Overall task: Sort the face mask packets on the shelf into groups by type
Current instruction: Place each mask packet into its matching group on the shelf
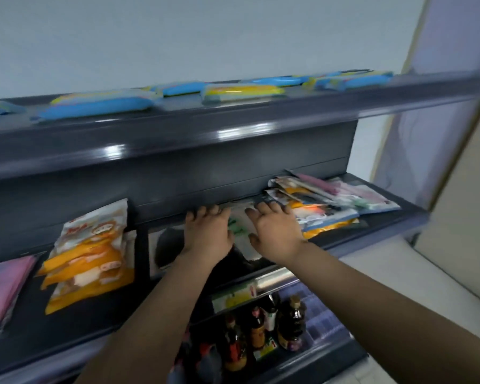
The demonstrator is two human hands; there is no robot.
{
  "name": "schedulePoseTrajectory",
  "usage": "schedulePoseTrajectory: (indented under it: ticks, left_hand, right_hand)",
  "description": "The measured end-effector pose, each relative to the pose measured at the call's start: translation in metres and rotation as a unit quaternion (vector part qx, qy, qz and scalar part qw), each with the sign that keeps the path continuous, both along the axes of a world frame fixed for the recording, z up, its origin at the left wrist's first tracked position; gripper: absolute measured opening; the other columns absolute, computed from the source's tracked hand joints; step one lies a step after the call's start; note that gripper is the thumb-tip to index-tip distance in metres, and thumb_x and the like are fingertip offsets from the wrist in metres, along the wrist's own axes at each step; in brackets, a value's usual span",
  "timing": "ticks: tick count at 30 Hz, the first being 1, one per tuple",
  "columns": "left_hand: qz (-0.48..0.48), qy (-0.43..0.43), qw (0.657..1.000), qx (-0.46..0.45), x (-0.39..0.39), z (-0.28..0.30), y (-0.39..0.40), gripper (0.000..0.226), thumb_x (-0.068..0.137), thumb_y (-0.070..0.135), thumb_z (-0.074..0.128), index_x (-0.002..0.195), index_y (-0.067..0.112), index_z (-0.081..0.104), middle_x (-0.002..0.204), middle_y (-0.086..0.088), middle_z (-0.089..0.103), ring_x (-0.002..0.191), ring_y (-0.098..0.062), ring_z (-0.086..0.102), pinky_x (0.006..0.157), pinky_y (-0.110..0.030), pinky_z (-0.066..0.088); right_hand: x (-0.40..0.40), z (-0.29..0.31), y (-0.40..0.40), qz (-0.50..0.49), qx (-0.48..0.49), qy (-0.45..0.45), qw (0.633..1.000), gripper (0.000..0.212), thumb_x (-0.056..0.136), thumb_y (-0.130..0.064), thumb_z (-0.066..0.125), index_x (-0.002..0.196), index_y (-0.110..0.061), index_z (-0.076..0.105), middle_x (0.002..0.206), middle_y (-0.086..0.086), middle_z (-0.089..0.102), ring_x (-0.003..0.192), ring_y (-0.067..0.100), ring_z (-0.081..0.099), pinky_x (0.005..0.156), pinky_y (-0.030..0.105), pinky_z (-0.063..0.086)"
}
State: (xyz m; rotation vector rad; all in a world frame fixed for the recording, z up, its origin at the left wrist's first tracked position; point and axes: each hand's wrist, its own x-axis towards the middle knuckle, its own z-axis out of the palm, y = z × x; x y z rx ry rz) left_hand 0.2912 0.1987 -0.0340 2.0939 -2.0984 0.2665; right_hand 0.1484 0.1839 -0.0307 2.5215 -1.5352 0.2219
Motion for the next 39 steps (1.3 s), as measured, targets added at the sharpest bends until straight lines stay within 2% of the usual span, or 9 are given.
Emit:
schedulePoseTrajectory:
  ticks: [8,15,23,29,34,39]
  left_hand:
    - [-0.071,-0.006,0.997,-0.015,-0.127,0.0,-0.015,0.053,0.09,0.036,0.047,0.139,0.021,0.035,0.142,-0.003,0.043,0.131,-0.027,0.036,0.107,-0.041,0.027]
    - [-0.096,-0.006,0.995,-0.004,-0.191,0.0,-0.035,0.049,0.091,0.036,0.047,0.137,0.02,0.037,0.142,-0.005,0.043,0.132,-0.027,0.035,0.106,-0.042,0.029]
    - [-0.089,-0.002,0.996,0.002,-0.221,-0.006,-0.086,0.05,0.093,0.041,0.042,0.137,0.019,0.037,0.141,-0.005,0.045,0.13,-0.027,0.038,0.104,-0.04,0.031]
    - [-0.052,0.022,0.998,0.013,-0.226,-0.015,-0.134,0.052,0.094,0.046,0.038,0.14,0.021,0.035,0.142,-0.004,0.045,0.132,-0.026,0.037,0.106,-0.04,0.03]
    - [-0.036,0.051,0.998,0.025,-0.231,-0.015,-0.167,0.047,0.095,0.045,0.038,0.136,0.022,0.041,0.139,-0.004,0.048,0.128,-0.026,0.042,0.106,-0.041,0.031]
    - [-0.009,0.049,0.998,0.034,-0.235,-0.017,-0.187,0.042,0.094,0.048,0.038,0.127,0.024,0.049,0.129,-0.004,0.056,0.119,-0.025,0.049,0.098,-0.039,0.034]
  right_hand:
    - [-0.129,0.003,0.002,-0.087,0.001,0.039,0.995,0.05,0.092,-0.036,0.044,0.138,-0.016,0.037,0.141,0.01,0.041,0.13,0.031,0.036,0.102,0.043,0.029]
    - [-0.199,0.004,-0.009,-0.132,0.016,0.026,0.991,0.052,0.093,-0.037,0.043,0.14,-0.017,0.034,0.141,0.009,0.042,0.131,0.03,0.037,0.104,0.043,0.03]
    - [-0.242,-0.003,-0.059,-0.137,0.055,-0.055,0.988,0.05,0.093,-0.037,0.045,0.139,-0.021,0.039,0.142,0.005,0.044,0.13,0.027,0.039,0.105,0.042,0.031]
    - [-0.255,-0.012,-0.118,-0.1,0.09,-0.111,0.985,0.05,0.095,-0.039,0.043,0.141,-0.021,0.038,0.141,0.006,0.047,0.129,0.027,0.043,0.105,0.041,0.036]
    - [-0.259,-0.016,-0.167,-0.093,0.14,-0.183,0.969,0.048,0.095,-0.039,0.046,0.139,-0.021,0.043,0.138,0.009,0.051,0.123,0.028,0.05,0.098,0.032,0.04]
    - [-0.264,-0.022,-0.207,-0.093,0.229,-0.217,0.944,0.051,0.094,-0.042,0.048,0.139,-0.017,0.043,0.139,0.01,0.052,0.123,0.025,0.051,0.094,0.025,0.037]
